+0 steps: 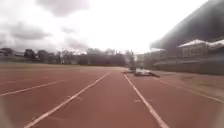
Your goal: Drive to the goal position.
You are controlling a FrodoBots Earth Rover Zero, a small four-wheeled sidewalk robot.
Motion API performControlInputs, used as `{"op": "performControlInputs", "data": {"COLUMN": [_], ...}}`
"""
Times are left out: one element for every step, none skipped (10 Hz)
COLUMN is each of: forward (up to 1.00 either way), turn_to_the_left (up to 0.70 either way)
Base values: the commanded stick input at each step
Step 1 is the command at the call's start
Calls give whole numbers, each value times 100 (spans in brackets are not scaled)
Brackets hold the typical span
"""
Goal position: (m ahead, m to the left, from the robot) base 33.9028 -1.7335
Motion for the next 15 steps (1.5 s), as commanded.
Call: {"op": "performControlInputs", "data": {"forward": [85, 85, 85, 85, 85, 85, 85, 85, 85, 85, 85, 85, 85, 85, 85], "turn_to_the_left": [0, 0, 0, -5, -25, -34, -34, -34, -34, -34, -34, -34, -14, 0, 0]}}
